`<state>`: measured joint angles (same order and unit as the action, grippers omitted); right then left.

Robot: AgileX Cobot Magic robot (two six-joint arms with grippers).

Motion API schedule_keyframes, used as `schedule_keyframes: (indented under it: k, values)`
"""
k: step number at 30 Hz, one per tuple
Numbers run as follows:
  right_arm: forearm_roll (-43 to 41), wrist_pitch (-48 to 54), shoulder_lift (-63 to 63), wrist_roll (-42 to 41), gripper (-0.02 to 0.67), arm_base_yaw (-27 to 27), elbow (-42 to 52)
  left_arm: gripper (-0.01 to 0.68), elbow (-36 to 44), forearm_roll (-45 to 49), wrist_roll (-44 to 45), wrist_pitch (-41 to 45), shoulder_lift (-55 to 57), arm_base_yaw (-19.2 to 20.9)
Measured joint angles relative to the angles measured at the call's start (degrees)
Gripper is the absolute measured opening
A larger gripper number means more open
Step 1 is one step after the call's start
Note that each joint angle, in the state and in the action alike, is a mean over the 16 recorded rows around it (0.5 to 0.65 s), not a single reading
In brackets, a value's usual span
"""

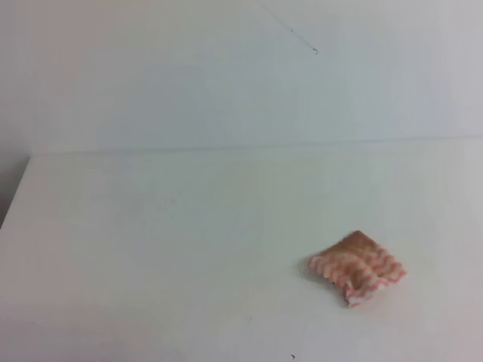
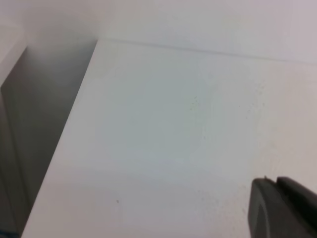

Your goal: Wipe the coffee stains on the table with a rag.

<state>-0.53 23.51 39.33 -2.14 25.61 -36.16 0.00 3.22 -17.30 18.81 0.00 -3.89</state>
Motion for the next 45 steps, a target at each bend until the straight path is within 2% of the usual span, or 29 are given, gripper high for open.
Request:
schedule_keyframes:
  k: [6,12,18,34,39,45]
  values:
    - [2.30,-6.13,-13.59,0.51,0.001,0.00,13.57,-0.003,0.00,0.00,0.00,0.00,0.00,0.00]
    - [2.88,-11.18,-21.30,0.05,0.000,0.00,20.81,-0.003,0.00,0.00,0.00,0.00,0.00,0.00]
    - [1.54,-13.36,-23.58,-0.64,0.000,0.00,22.97,-0.003,0.00,0.00,0.00,0.00,0.00,0.00]
    - [0.97,-11.71,-24.26,-0.77,0.000,-0.48,24.62,-0.003,0.00,-0.05,0.00,0.00,0.00,0.00]
    - [0.86,-10.19,-26.90,-0.70,0.000,-3.45,25.68,-0.003,0.00,-0.08,0.00,0.00,0.00,0.00]
    - [0.35,-7.13,-32.32,-0.63,0.000,-11.04,27.21,-0.003,0.00,-0.11,0.00,0.00,0.00,0.00]
